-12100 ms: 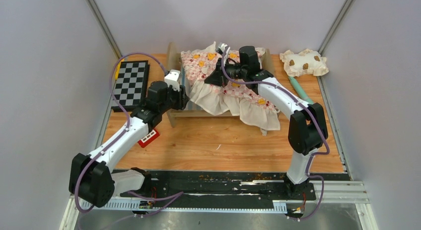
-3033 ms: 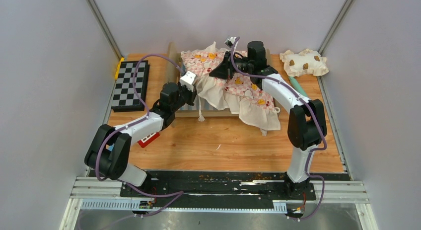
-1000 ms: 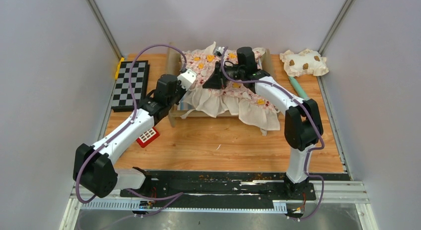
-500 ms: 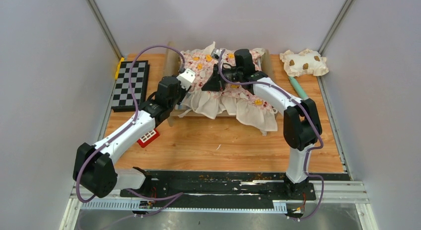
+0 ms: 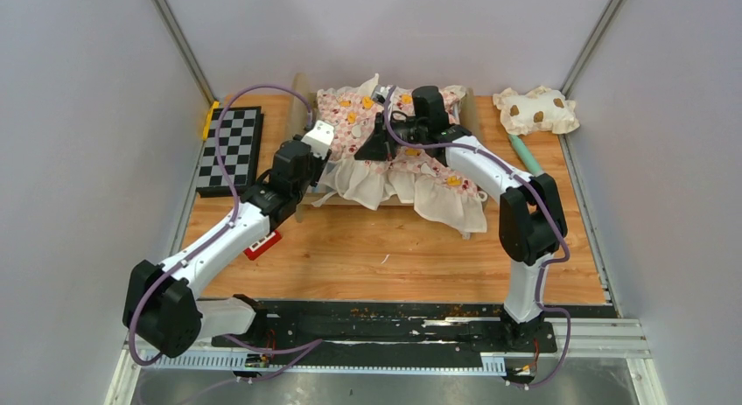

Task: Set up the pet bed
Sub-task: Cross the ropes on the bed frame.

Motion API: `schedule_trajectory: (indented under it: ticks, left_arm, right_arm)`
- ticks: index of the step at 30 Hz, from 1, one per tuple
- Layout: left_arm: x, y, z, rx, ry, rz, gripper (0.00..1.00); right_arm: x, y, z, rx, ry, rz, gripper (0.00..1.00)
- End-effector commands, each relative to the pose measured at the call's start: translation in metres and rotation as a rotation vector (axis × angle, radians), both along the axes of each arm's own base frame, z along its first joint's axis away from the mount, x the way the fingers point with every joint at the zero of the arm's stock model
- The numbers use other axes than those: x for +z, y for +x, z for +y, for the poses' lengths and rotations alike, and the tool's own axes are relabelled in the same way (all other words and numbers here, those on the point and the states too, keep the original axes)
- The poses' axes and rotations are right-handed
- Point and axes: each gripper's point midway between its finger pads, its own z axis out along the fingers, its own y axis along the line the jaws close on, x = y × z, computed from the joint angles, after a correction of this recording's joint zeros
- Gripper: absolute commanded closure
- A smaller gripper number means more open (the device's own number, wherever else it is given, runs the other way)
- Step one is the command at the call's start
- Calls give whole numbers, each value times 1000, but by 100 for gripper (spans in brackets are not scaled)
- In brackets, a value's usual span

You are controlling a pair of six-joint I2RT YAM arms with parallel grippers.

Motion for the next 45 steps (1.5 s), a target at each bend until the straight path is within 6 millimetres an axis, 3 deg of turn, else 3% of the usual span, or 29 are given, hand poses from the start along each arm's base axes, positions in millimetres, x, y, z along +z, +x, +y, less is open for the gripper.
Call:
schedule_trajectory:
  ticks: [1, 9, 19, 30, 33, 37, 39, 45]
  left_arm:
    - [18, -4, 16, 100, -88, -58, 49]
    - [36, -12, 7, 60, -181, -92, 47]
    - [33, -20, 32, 174, -172, -118, 50]
    - [38, -58, 44, 226, -417, -193, 45]
    - [27, -70, 44, 224, -491, -184, 43]
    - [6, -84, 29, 125, -583, -168, 43]
    - [-12, -91, 26, 97, -613, -173, 42]
    - [-25, -105, 19, -33, -667, -311, 40]
  right_arm:
    - [26, 3, 7, 25, 59, -30, 100]
    - [25, 6, 9, 19, 54, -28, 100]
    - [23, 1, 28, 48, 46, -21, 100]
    - [25, 2, 45, 39, 51, -19, 100]
    - [25, 0, 47, 46, 49, -19, 100]
    - [26, 0, 47, 45, 50, -21, 100]
    - [28, 0, 48, 45, 49, -21, 100]
    - [30, 2, 48, 32, 39, 3, 100]
